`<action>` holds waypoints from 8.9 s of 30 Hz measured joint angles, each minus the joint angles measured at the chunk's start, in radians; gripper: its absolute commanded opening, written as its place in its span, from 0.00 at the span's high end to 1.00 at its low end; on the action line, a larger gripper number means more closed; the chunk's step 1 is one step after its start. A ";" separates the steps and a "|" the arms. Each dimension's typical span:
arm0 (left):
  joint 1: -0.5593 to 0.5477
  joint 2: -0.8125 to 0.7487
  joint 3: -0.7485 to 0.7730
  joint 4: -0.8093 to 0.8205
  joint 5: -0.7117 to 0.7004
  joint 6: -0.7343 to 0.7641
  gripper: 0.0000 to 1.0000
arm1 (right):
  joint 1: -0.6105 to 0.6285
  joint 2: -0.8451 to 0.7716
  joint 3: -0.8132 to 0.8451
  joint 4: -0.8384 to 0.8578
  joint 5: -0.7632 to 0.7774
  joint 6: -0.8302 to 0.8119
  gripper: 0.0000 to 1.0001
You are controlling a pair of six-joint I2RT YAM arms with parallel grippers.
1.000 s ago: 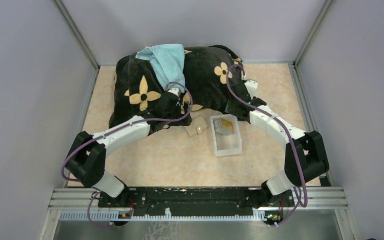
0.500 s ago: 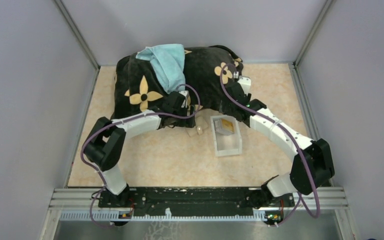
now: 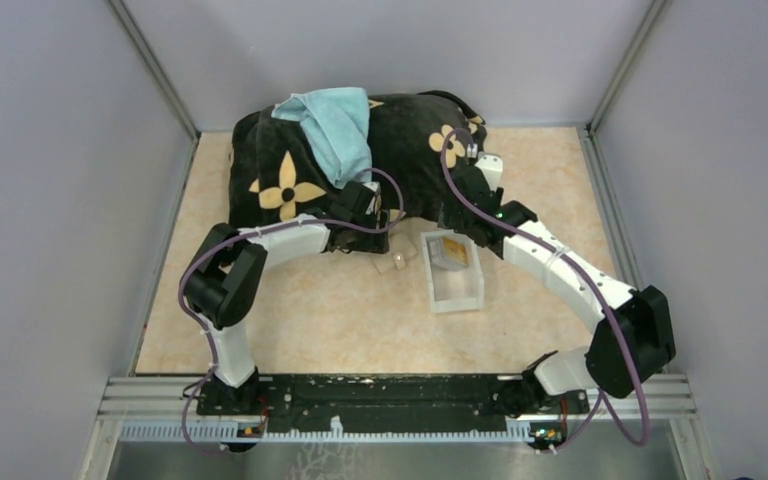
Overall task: Put the credit cards into the card holder
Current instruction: Move the card holder to the center of the board, then pick up the credit card from the storage box.
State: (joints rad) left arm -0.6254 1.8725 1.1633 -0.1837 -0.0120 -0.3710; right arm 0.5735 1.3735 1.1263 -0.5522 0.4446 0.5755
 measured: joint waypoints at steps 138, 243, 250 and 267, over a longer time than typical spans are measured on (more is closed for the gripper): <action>-0.180 0.047 0.022 0.045 0.114 -0.551 0.34 | -0.153 0.160 -0.138 0.132 -0.503 -0.069 0.56; -0.119 -0.683 -0.291 0.089 0.645 -0.183 0.25 | 0.041 -0.525 -0.196 -0.205 -1.115 -0.016 1.00; -0.119 -0.687 -0.320 0.142 0.727 -0.221 0.27 | 0.041 -0.488 -0.217 -0.163 -1.208 0.003 1.00; -0.119 -0.803 -0.423 0.167 0.893 -0.262 0.42 | 0.041 -0.384 -0.300 0.050 -1.316 0.097 1.00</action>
State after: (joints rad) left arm -0.7441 1.0698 0.7403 -0.0166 0.8814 -0.6334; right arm 0.6147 0.9897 0.8265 -0.5026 -0.8711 0.6720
